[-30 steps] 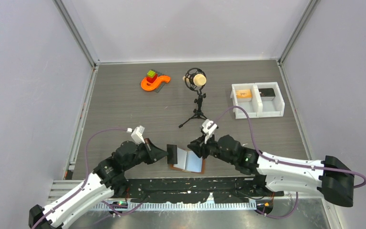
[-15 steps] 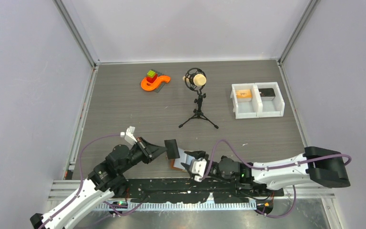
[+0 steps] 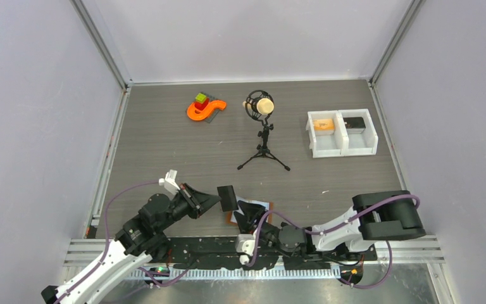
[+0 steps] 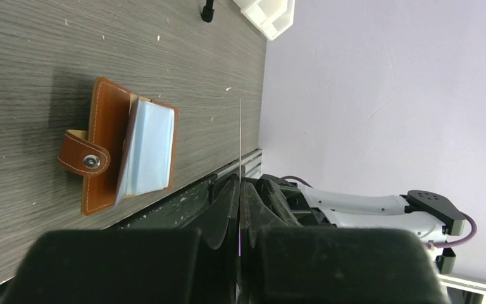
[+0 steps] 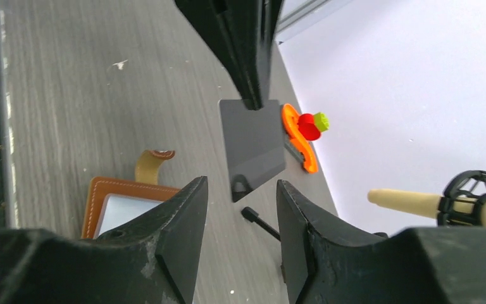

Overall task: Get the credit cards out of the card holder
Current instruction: Remove the credit card from the card holder.

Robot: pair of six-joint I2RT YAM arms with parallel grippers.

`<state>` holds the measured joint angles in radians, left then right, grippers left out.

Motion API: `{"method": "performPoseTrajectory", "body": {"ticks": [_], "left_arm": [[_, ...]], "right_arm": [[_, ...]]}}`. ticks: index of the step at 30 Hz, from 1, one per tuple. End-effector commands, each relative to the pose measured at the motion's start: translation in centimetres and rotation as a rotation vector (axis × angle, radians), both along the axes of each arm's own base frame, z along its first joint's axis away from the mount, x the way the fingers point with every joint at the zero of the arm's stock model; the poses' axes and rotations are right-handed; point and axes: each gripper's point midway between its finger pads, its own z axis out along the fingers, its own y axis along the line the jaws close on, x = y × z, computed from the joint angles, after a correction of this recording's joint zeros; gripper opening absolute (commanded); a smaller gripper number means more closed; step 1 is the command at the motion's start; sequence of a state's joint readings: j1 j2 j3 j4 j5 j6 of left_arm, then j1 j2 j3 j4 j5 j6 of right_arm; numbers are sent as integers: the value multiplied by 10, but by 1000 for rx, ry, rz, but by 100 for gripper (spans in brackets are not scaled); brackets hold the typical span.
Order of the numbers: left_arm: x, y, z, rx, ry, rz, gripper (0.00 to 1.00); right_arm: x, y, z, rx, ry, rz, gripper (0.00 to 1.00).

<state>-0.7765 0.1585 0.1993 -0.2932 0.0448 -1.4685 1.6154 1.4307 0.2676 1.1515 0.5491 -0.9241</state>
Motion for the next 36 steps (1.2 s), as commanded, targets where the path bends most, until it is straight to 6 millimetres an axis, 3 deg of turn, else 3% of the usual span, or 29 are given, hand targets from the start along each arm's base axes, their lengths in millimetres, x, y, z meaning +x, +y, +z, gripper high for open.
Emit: {"method": "performPoseTrajectory", "body": {"ticks": [1, 4, 6, 9, 11, 13, 16, 17, 18, 19, 20, 21, 22, 23, 24, 25, 26, 27, 32, 36], "left_arm": [[2, 2, -2, -12, 20, 22, 0], [2, 2, -3, -22, 27, 24, 0], [2, 2, -3, -25, 27, 24, 0], [1, 3, -2, -19, 19, 22, 0], [1, 4, -1, -14, 8, 24, 0], [3, 7, 1, -2, -17, 36, 3], [8, 17, 5, 37, -73, 82, 32], [8, 22, 7, 58, -99, 95, 41], [9, 28, 8, 86, -129, 108, 47], [8, 34, 14, 105, -177, 119, 50], [8, 41, 18, 139, -222, 130, 50], [9, 48, 19, 203, -277, 133, 50], [8, 55, 19, 252, -306, 141, 50], [7, 61, 19, 300, -331, 144, 50], [6, 65, 21, 341, -367, 134, 50], [5, 67, 24, 376, -402, 119, 50], [4, 69, 25, 404, -423, 107, 50], [2, 70, 27, 427, -440, 96, 50], [-3, 60, 42, 459, -542, 1, 51], [-5, 45, 41, 485, -561, -92, 51]], "right_arm": [[5, 1, 52, 177, -100, -85, 50], [3, 4, 49, 165, -124, -93, 50], [1, 6, 47, 159, -136, -89, 43], [-2, 7, 47, 169, -136, -73, 18], [-5, 6, 48, 189, -115, -59, 7], [-5, 3, 50, 222, -62, -61, 5], [3, -4, 48, 275, 82, -135, 5], [5, -11, 57, 310, 118, -153, 5], [2, -9, 43, 267, 176, -137, 5], [2, -15, 58, 322, 225, -126, 5], [-3, -11, 41, 274, 324, -102, 5], [2, -20, 35, 221, 378, -116, 5], [-5, -17, 56, 313, 509, -53, 5], [6, -26, 40, 259, 563, -92, 5], [-2, -26, 53, 323, 671, -32, 5], [8, -35, 45, 309, 711, -68, 5], [8, -38, 54, 358, 782, -37, 5], [7, -43, 48, 342, 820, -43, 5], [1, -55, 62, 409, 985, 18, 5], [-5, -57, 68, 419, 1045, 34, 5]]}}
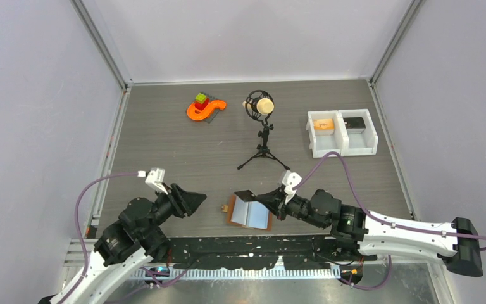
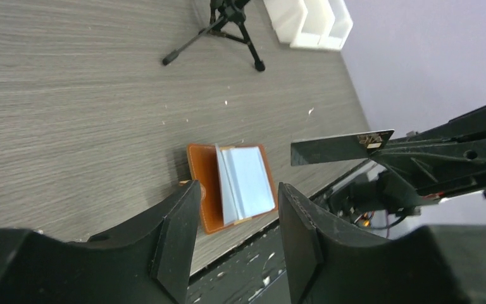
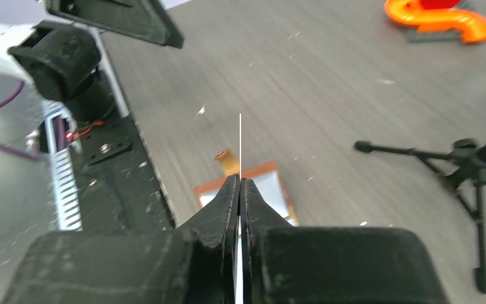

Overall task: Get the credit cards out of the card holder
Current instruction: Place the credit card in the storage box.

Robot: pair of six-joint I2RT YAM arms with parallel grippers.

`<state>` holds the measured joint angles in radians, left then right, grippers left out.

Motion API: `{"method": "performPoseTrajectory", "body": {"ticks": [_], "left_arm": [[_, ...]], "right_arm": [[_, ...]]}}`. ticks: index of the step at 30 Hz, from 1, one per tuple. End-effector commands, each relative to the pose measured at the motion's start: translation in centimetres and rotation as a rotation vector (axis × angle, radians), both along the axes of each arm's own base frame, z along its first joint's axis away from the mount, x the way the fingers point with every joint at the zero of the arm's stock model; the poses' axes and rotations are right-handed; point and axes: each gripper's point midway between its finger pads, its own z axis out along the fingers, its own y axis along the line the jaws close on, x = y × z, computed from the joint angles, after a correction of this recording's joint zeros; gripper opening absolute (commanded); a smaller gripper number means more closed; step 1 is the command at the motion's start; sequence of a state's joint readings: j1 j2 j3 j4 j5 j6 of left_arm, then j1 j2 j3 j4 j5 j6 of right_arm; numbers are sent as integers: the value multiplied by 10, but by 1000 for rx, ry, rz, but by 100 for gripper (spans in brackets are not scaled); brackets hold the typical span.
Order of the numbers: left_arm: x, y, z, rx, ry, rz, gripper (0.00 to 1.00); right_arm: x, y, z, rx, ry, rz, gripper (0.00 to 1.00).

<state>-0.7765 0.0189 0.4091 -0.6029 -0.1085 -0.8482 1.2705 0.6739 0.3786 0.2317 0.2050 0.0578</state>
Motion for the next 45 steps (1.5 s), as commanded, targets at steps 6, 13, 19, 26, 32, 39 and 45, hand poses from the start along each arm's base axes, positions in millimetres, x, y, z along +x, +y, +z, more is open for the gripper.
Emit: {"method": "performPoseTrajectory", "body": {"ticks": [6, 13, 19, 26, 32, 39, 45], "left_arm": [[-12, -31, 17, 104, -108, -247, 51], [-29, -58, 36, 107, -195, -463, 57], [-45, -77, 41, 203, -181, -696, 55], [-56, -90, 52, 196, -198, -841, 56], [-62, -99, 53, 158, -167, -906, 55], [-67, -102, 42, 166, -106, -957, 48], [-68, -103, 35, 158, -86, -963, 7]], "right_arm": [[-28, 6, 15, 36, 199, 125, 5], [-45, 16, 14, -25, 267, 249, 5], [-62, 26, 13, -92, 353, 396, 5], [-72, 37, 21, -85, 452, 510, 5], [-69, 46, 22, -61, 492, 522, 5], [-67, 60, 23, -33, 535, 538, 5], [-66, 62, 22, -24, 534, 543, 7]]}}
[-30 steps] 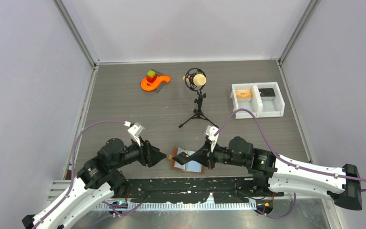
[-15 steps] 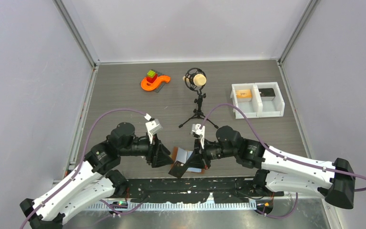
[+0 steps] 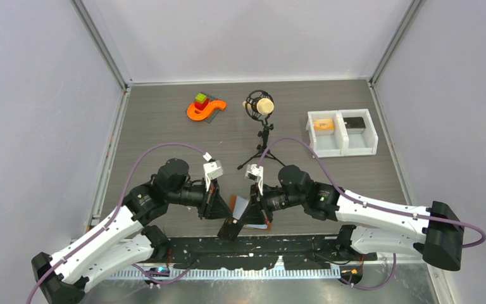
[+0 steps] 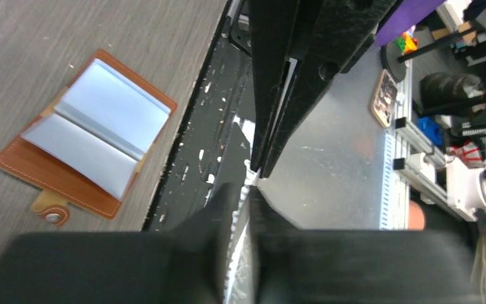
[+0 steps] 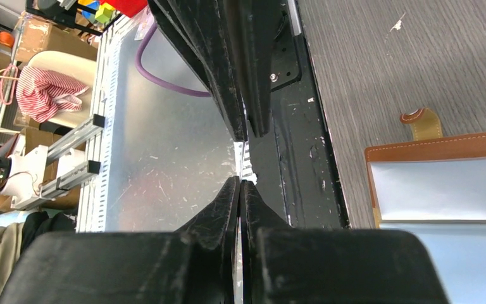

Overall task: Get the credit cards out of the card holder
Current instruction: Place the credit card in the storage box.

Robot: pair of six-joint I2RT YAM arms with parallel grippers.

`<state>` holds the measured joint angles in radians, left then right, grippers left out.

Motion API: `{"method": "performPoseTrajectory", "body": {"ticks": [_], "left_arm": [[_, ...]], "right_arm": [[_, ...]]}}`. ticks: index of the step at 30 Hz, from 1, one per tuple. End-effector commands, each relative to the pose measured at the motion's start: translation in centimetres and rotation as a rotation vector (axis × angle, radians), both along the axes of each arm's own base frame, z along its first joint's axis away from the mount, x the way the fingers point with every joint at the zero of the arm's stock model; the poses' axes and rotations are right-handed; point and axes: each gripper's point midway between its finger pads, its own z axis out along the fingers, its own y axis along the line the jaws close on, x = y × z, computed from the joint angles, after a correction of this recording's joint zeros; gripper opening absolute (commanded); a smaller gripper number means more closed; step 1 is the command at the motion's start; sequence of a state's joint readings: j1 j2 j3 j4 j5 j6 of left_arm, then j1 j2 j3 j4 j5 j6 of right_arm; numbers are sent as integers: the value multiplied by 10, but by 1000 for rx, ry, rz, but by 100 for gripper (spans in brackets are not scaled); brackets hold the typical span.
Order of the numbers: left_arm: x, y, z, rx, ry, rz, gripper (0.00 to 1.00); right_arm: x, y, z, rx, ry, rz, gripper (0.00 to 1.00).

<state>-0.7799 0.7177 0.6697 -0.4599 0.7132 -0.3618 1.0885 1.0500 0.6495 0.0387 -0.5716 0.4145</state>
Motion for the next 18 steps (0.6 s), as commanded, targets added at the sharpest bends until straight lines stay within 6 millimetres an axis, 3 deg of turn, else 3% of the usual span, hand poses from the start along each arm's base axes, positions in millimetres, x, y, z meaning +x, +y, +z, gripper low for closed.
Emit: {"method": "performPoseTrajectory", "body": {"ticks": [1, 7, 12, 14, 15, 18], "left_arm": [[-3, -6, 17, -62, -26, -32, 0], [7, -13, 21, -103, 21, 43, 0], [12, -15, 28, -139, 36, 96, 0], [15, -14, 35, -158, 35, 117, 0], [16, -14, 39, -163, 40, 133, 0], [19, -13, 50, -181, 71, 183, 0]], "right_arm": [[9, 11, 37, 119, -43, -17, 12], [28, 3, 48, 175, -31, -156, 18], [34, -8, 47, 186, -37, -223, 15], [35, -11, 47, 182, -35, -238, 28], [35, -13, 48, 182, -29, -249, 39], [36, -19, 51, 205, -14, -284, 54]]}}
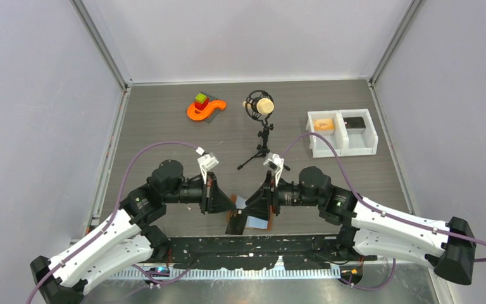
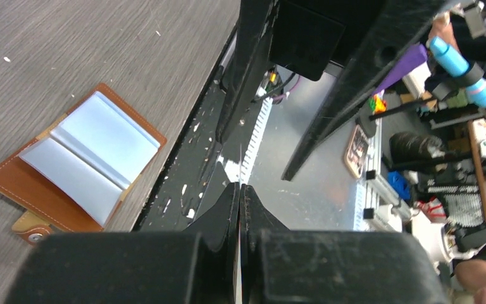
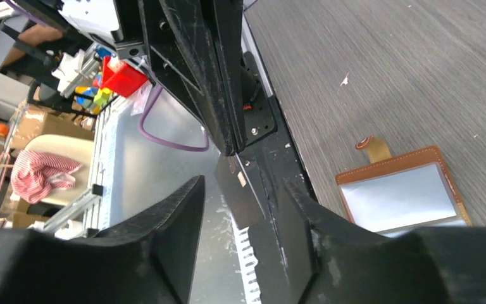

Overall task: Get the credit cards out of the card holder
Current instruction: Place the credit card in the storage box.

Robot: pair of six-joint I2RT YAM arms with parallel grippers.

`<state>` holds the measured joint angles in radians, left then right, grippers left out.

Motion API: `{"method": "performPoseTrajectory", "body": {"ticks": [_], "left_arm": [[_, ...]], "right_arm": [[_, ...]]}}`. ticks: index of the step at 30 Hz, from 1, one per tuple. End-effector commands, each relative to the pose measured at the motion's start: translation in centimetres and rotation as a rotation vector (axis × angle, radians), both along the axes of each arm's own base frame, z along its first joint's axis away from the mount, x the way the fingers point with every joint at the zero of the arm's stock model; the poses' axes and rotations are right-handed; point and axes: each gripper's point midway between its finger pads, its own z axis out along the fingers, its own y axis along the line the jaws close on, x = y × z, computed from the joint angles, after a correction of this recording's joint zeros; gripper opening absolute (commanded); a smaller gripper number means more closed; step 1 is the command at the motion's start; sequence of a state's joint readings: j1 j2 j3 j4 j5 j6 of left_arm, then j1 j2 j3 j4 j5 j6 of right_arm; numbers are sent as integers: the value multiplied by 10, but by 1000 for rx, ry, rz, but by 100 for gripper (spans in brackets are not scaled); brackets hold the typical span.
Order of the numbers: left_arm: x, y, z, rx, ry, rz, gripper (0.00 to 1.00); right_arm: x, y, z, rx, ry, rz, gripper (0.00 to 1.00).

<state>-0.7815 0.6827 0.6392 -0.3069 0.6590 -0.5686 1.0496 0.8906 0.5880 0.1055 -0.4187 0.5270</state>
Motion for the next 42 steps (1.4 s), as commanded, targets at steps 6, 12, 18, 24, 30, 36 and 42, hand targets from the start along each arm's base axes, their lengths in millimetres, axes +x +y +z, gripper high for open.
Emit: {"method": "performPoseTrajectory", "body": {"ticks": [6, 12, 18, 24, 30, 36, 42], "left_arm": [[22, 3, 51, -140, -16, 191, 0], [54, 7, 61, -170, -79, 347, 0], [76, 12, 60, -353, -4, 508, 0], [72, 19, 55, -441, 41, 532, 0], [61, 26, 51, -430, 35, 514, 0], [37, 22, 39, -335, -3, 383, 30], [20, 21, 17, -115, -51, 239, 55]], "right_arm": [[17, -18, 18, 142, 27, -182, 66], [23, -20, 12, 193, 21, -222, 71], [26, -12, 13, 200, 17, -215, 67], [30, -13, 18, 195, -55, -216, 16], [27, -16, 24, 146, -121, -155, 5], [20, -17, 23, 120, -123, -75, 5], [0, -13, 1, 51, -95, 88, 5]]}}
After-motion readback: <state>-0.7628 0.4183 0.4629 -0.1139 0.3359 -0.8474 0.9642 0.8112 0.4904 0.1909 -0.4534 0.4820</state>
